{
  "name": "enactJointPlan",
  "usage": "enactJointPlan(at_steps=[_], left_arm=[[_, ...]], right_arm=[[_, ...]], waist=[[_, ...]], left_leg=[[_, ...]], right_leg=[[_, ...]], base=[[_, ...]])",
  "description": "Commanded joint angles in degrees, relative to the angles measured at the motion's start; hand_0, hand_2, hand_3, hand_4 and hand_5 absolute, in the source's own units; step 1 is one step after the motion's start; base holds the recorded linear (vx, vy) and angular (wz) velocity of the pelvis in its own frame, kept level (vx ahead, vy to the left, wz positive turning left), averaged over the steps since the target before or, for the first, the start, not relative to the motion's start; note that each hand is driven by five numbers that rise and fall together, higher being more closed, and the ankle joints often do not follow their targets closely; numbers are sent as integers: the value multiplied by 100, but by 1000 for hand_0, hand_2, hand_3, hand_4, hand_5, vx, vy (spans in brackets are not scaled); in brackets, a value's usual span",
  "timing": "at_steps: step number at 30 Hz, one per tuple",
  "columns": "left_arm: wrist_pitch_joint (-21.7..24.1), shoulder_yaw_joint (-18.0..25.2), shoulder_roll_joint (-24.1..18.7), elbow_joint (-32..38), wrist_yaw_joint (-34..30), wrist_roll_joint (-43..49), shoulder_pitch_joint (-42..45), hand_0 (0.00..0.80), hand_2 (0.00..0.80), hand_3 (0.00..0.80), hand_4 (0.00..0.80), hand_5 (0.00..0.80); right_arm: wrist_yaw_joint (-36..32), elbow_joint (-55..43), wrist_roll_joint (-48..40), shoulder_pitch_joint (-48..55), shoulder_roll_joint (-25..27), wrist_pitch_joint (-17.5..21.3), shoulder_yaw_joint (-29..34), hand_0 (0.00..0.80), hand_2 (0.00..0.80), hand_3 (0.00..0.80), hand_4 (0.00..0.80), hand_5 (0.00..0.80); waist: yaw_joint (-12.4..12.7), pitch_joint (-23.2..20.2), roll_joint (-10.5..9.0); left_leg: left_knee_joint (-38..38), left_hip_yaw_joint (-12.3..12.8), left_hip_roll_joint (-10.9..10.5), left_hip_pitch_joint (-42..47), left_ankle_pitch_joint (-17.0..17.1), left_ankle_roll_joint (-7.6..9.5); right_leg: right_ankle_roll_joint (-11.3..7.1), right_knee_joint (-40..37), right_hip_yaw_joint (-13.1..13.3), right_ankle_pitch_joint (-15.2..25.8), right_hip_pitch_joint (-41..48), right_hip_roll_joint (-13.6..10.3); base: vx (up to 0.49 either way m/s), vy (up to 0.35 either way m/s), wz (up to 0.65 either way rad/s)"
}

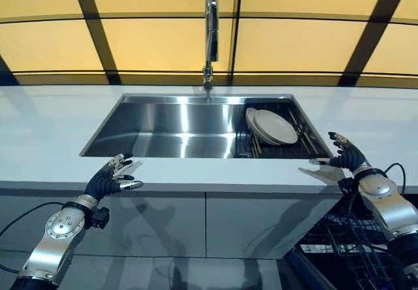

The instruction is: Take plates into dishwasher

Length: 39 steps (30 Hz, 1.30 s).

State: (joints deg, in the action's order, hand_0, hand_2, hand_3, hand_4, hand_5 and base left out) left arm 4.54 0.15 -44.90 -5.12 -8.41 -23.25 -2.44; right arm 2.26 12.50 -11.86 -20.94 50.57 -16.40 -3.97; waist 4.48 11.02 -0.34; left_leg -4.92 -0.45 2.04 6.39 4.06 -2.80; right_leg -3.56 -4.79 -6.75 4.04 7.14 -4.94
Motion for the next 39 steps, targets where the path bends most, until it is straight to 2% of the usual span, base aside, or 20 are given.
enactJointPlan(at_steps=[1,5,6,7,8,9,11,12,13,14,16,17,19,23,26,29,32,36,39], left_arm=[[203,23,-141,-156,129,-96,-320,0,0,0,0,0],[235,66,-139,-79,39,-109,-354,0,0,0,0,0],[332,100,-231,-36,-41,-113,-312,0,0,0,0,0],[365,110,-240,-17,-42,-76,-295,0,0,0,0,0],[387,115,-256,-3,-38,-45,-278,0,0,0,0,0],[359,103,-258,-7,-36,-25,-307,0,0,0,0,0],[249,25,-266,-22,-11,-28,-404,0,0,0,0,0],[172,-22,-265,15,56,-28,-451,0,0,0,0,0],[130,-42,-240,121,182,23,-469,0,0,0,0,0],[142,-44,-237,136,214,30,-471,0,0,0,0,0],[391,-87,-219,176,462,60,-564,0,0,0,0,0],[422,-79,-220,183,489,70,-592,0,0,0,0,0],[612,-98,-254,42,513,-61,-683,0,0,0,0,0],[678,-51,-185,52,332,-89,-527,0,0,0,0,0],[644,38,-127,198,311,-50,-359,0,0,0,0,0],[604,66,-116,262,318,-40,-324,0,0,0,0,0],[540,149,-100,328,184,0,-210,0,0,0,0,0],[510,193,-60,316,114,26,-138,0,0,0,0,0],[494,179,-29,284,64,38,-153,0,0,0,0,0]], right_arm=[[-2,157,132,-569,385,248,-30,0,0,0,0,0],[30,93,110,-505,357,294,7,0,0,0,0,0],[66,8,126,-333,352,404,60,0,0,0,0,0],[77,-42,153,-254,334,452,91,0,0,0,0,0],[79,-142,161,-108,297,521,144,0,0,0,0,0],[31,-208,198,-52,272,522,173,0,0,0,0,0],[-106,-342,243,28,305,464,224,0,0,0,0,0],[-205,-443,269,92,344,465,282,0,0,0,0,0],[-292,-568,344,158,361,532,375,0,0,0,0,0],[-301,-590,360,162,360,555,391,0,0,0,0,0],[-345,-653,479,-5,368,664,454,0,0,0,0,0],[-340,-649,486,-91,364,639,438,0,0,0,0,0],[-267,-501,377,-440,429,556,250,0,0,0,0,0],[-174,-529,344,-446,406,454,120,0,0,0,0,0],[-218,-636,387,-350,378,395,118,0,0,0,0,0],[-192,-696,423,-368,295,326,56,0,0,0,0,0],[-223,-812,427,-302,239,259,43,0,0,0,0,0],[-329,-869,413,-308,218,204,50,0,0,0,0,0],[-407,-872,421,-386,171,116,-25,0,0,0,0,0]], waist=[[10,-236,-301],[5,-136,-299],[-27,5,-276],[-41,82,-237],[-57,205,-197],[-96,292,-198],[-253,434,-256],[-354,509,-304],[-473,645,-357],[-503,678,-360],[-648,971,-292],[-614,1005,-278],[-489,974,-334],[-366,764,-382],[-366,632,-368],[-370,608,-386],[-372,581,-439],[-380,518,-477],[-395,378,-463]], left_leg=[[2,67,-134,133,-273,279],[100,109,-158,59,-280,404],[217,143,-173,-59,-255,528],[266,125,-147,-110,-235,544],[311,87,-137,-137,-246,550],[342,43,-154,-154,-231,539],[399,-135,-273,-126,-258,524],[443,-227,-349,-90,-324,522],[503,-279,-389,-17,-455,505],[512,-285,-385,7,-489,500],[592,-345,-267,105,-716,476],[607,-341,-231,67,-713,465],[703,-342,-219,-39,-772,360],[521,-295,-128,14,-679,232],[353,-263,-61,142,-651,206],[336,-293,-45,205,-692,215],[318,-381,-52,353,-762,216],[249,-437,-70,442,-702,196],[191,-462,21,538,-663,167]], right_leg=[[-485,375,106,99,-44,-509],[-528,909,215,38,-236,-566],[-631,1824,317,255,-659,-602],[-639,2202,334,431,-839,-613],[-683,2900,430,668,-1139,-597],[-711,3079,518,859,-1311,-524],[-710,2942,716,1050,-1590,-256],[-676,2733,765,1103,-1724,-237],[-660,2306,716,1303,-1977,-360],[-657,2185,690,1336,-2036,-383],[-670,1630,607,1498,-2542,-493],[-646,1641,587,1403,-2506,-505],[-642,1074,407,1061,-2041,-670],[-689,754,150,890,-1572,-757],[-709,779,136,815,-1534,-762],[-773,923,149,907,-1652,-822],[-883,1082,132,1228,-1828,-916],[-903,1121,92,1376,-1895,-957],[-879,1183,54,1211,-1863,-907]], base=[[-35,71,-14],[-47,47,-17],[-98,51,-8],[-89,67,-22],[-6,35,-34],[62,14,-32],[125,-18,2],[185,-57,24],[152,-64,24],[104,-112,21],[7,-122,17],[-18,-126,40],[-4,-149,39],[64,-98,28],[128,-9,9],[101,-32,-2],[142,-68,2],[118,-67,4],[112,-95,-1]])
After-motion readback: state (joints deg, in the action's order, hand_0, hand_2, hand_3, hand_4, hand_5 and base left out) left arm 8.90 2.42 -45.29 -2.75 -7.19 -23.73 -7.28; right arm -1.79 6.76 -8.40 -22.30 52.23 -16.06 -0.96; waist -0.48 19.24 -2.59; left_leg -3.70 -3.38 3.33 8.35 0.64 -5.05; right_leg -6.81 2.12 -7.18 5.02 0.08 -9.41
